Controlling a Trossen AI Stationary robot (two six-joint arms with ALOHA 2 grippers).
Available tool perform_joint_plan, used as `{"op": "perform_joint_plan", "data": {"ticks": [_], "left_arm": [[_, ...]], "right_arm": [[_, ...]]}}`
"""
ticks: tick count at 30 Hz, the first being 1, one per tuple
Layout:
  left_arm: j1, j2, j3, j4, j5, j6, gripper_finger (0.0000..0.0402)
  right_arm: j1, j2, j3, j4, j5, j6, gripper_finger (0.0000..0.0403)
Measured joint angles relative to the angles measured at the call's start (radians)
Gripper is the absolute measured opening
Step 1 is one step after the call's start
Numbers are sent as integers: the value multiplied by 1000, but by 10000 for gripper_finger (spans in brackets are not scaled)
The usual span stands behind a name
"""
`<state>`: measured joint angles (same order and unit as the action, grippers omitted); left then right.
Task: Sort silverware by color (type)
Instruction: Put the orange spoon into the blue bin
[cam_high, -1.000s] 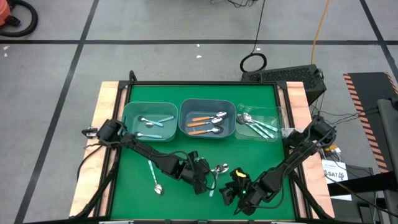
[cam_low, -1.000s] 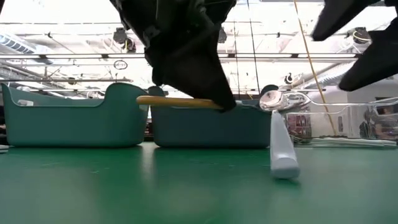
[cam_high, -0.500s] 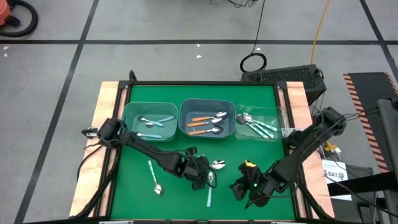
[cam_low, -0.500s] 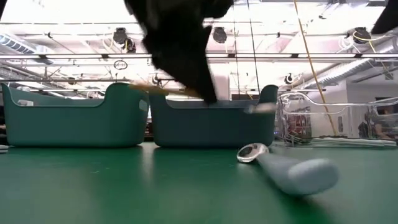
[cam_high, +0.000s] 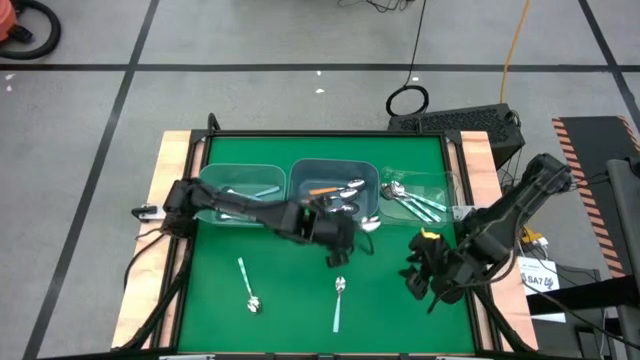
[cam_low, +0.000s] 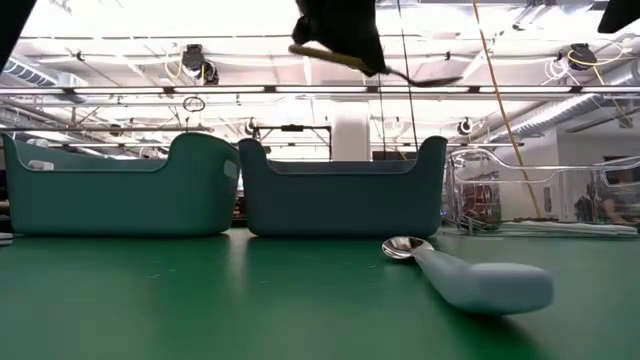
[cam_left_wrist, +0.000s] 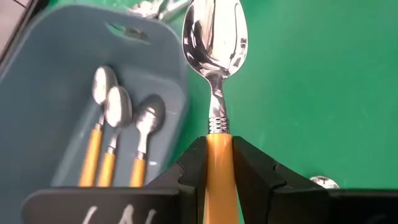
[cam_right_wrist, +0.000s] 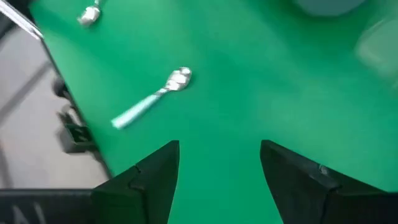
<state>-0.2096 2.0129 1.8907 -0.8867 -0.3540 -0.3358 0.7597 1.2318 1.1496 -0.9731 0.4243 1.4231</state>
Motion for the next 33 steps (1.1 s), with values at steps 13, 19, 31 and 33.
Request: {"op": "perform_joint_plan", "data": {"ticks": [13,19,31,33], "left_arm": [[283,10,96,-194,246,314,65],[380,29,94,-223,347,366,65],[435,161,94,-197,387,368,65],[436,185,93,-196,387,358,65]], "right_arm": [[-1,-215,0,-144,100,-227,218],[-1,-260,0,-215,199,-196,218],[-21,-228,0,-281,362,2,218],[-21,-214,0,-281,357,1,218]]}}
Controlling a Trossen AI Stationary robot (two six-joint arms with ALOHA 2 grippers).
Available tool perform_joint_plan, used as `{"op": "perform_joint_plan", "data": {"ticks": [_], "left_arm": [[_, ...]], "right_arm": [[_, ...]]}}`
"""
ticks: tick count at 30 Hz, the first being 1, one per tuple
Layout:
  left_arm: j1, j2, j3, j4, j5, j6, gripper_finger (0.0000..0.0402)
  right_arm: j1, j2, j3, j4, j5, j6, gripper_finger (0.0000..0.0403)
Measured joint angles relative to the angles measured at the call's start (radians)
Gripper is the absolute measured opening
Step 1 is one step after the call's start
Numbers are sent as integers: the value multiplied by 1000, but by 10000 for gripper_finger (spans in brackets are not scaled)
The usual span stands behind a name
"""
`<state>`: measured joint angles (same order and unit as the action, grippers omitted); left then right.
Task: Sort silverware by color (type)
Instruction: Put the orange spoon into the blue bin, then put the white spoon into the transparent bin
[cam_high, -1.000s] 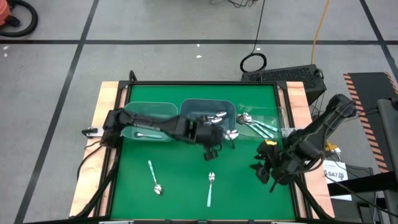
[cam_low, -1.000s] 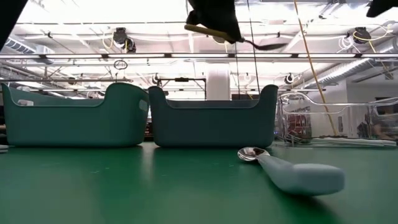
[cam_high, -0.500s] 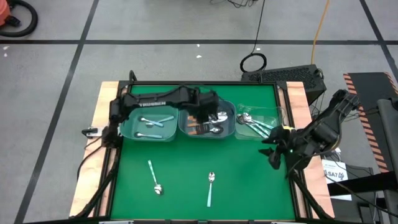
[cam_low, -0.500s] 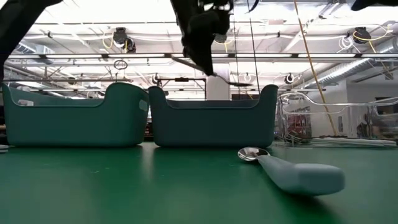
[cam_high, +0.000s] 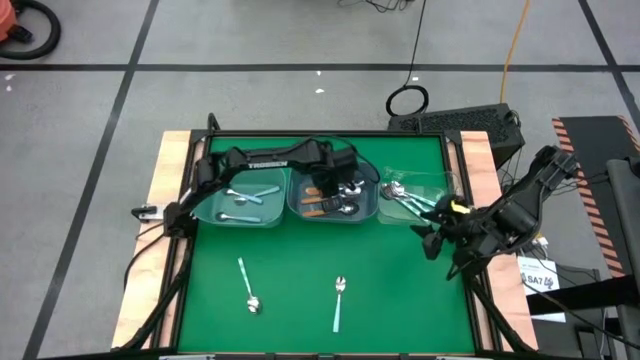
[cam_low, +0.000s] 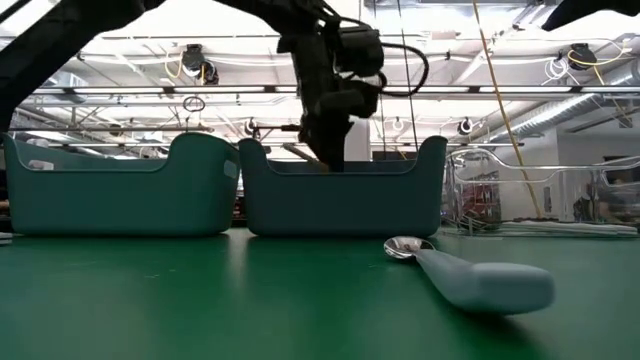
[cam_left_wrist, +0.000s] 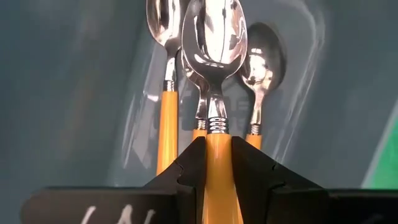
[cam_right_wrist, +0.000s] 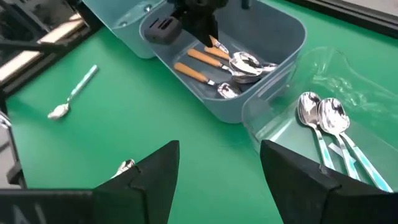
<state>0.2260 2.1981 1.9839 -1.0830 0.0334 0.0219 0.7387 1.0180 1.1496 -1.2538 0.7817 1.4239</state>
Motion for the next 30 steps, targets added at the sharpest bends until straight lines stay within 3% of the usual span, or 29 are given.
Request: {"op": "perform_joint_plan", "data": {"ticks": [11,20,30], "left_arm": [[4,40,1,35,-11,-45,85],[5,41,10,15,-43,-100,174],[-26,40,347,-151,-43,-216,178]], "right_arm": [[0,41,0,-7,-27,4,218],[0,41,0,-4,-79,53,219],[0,41,0,0,-85,60,219]]}}
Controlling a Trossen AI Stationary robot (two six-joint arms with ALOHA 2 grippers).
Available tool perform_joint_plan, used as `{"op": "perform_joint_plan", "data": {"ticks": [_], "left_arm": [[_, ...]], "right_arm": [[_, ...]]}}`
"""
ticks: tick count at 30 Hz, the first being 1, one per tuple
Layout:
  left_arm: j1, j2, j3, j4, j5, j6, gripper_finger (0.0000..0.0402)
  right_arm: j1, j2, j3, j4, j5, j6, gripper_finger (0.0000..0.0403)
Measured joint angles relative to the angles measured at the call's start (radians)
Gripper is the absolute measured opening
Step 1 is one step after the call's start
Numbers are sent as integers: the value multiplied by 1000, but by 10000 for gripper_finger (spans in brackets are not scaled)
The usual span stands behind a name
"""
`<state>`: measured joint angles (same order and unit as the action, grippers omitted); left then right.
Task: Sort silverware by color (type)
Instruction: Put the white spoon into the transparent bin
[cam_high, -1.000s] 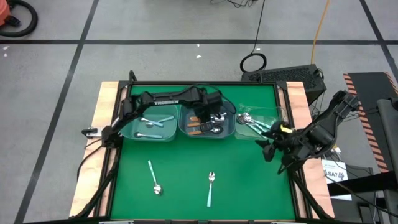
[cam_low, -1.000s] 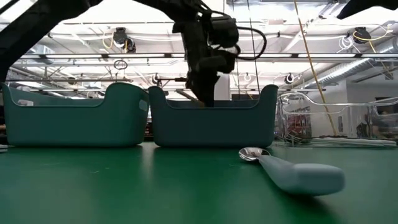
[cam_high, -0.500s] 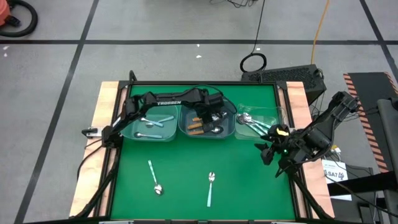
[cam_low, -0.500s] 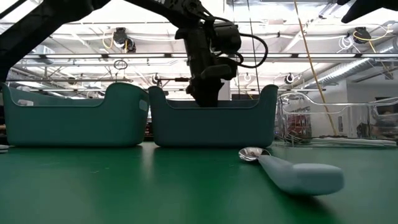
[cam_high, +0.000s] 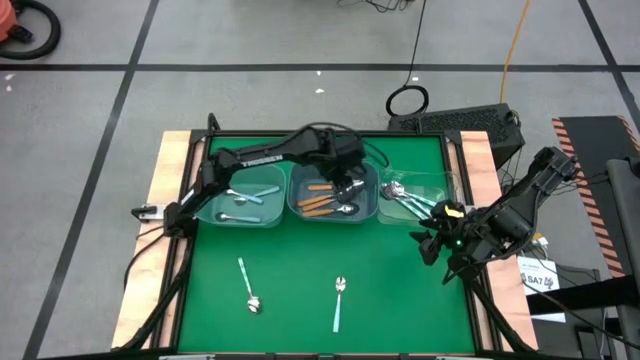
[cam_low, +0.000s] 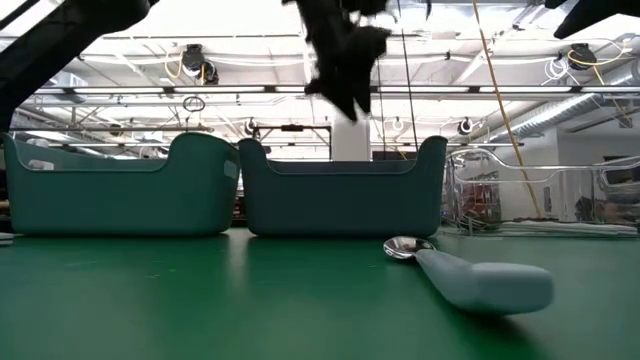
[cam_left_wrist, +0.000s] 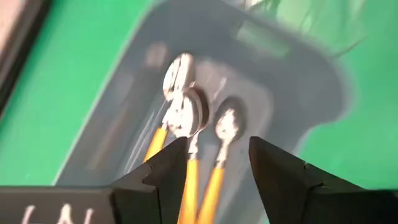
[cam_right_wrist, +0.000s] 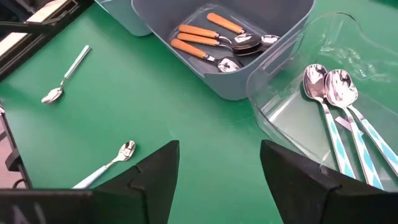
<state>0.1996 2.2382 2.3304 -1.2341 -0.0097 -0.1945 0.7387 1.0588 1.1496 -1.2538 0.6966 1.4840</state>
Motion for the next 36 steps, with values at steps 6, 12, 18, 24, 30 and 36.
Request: {"op": "perform_joint_plan", "data": {"ticks": [6,12,18,24,30,36], "left_arm": [[-48,-46,10,-63,5,-173,177],[-170,-62,11,-60,-25,-181,177],[-343,-61,-29,-56,-166,-238,177],[-492,-61,-124,10,-173,-241,177],[-563,-70,-231,14,-210,-265,177],[-580,-181,-465,178,-139,-290,160]], "right_arm": [[0,-3,0,-9,-94,-35,219],[21,-4,0,3,-152,-80,219],[66,-4,0,23,-152,-117,219],[114,-4,0,34,-154,-135,219],[151,-4,0,65,-120,-139,219],[154,-4,0,108,-81,-138,219]]}}
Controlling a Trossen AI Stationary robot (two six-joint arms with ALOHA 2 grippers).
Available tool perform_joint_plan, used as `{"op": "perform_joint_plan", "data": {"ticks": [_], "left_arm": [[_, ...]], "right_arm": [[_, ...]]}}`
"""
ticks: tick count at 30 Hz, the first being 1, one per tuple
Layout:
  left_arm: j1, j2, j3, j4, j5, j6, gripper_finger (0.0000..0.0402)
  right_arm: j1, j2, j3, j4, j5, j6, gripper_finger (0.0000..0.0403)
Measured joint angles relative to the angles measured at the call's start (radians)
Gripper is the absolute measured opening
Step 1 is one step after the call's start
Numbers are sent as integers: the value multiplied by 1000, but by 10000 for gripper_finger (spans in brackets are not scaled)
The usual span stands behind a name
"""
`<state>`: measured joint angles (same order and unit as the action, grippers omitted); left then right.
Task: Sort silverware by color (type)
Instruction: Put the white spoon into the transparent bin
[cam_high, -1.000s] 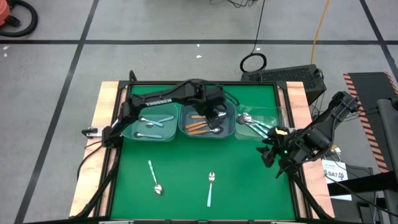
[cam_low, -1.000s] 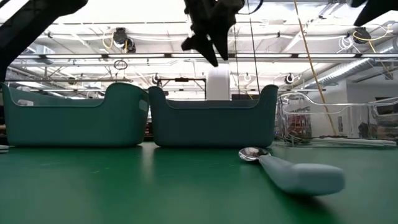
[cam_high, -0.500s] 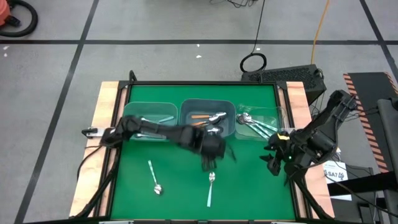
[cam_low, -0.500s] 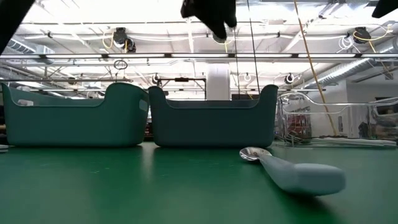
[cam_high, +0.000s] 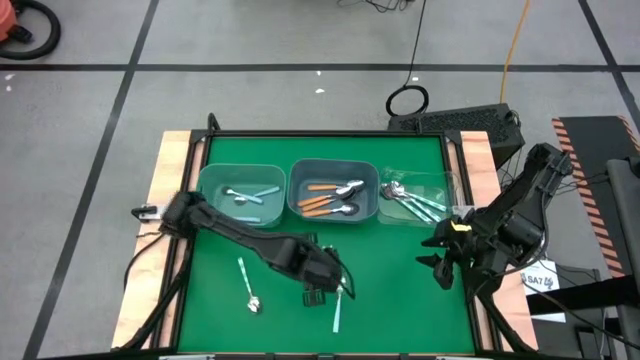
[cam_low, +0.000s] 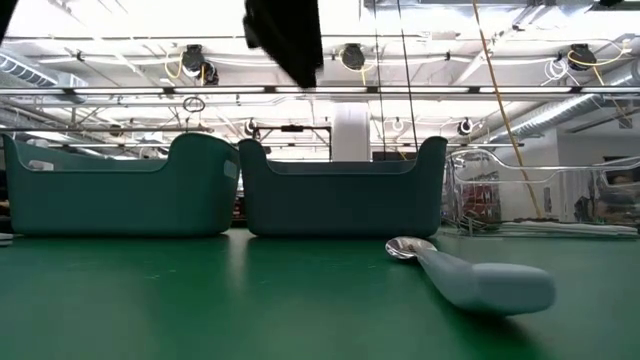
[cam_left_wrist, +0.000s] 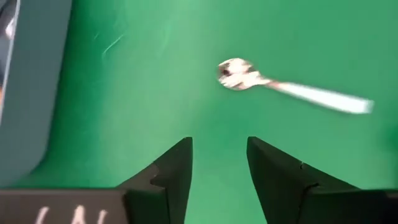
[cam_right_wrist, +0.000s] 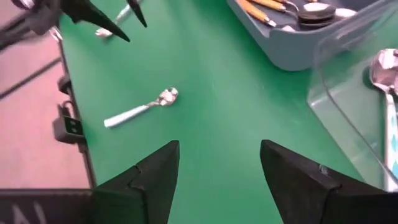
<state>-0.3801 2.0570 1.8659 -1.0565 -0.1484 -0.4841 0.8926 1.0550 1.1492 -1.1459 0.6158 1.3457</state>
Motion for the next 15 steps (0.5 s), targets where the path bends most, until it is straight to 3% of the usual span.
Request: {"op": "perform_joint_plan", "data": {"ticks": [9,15], "left_arm": [[-55,-253,-370,275,62,-45,120],[-74,-291,-443,225,45,-149,120]], "right_arm": [[-1,3,0,43,102,16,219],[-21,18,0,27,174,135,219]]}}
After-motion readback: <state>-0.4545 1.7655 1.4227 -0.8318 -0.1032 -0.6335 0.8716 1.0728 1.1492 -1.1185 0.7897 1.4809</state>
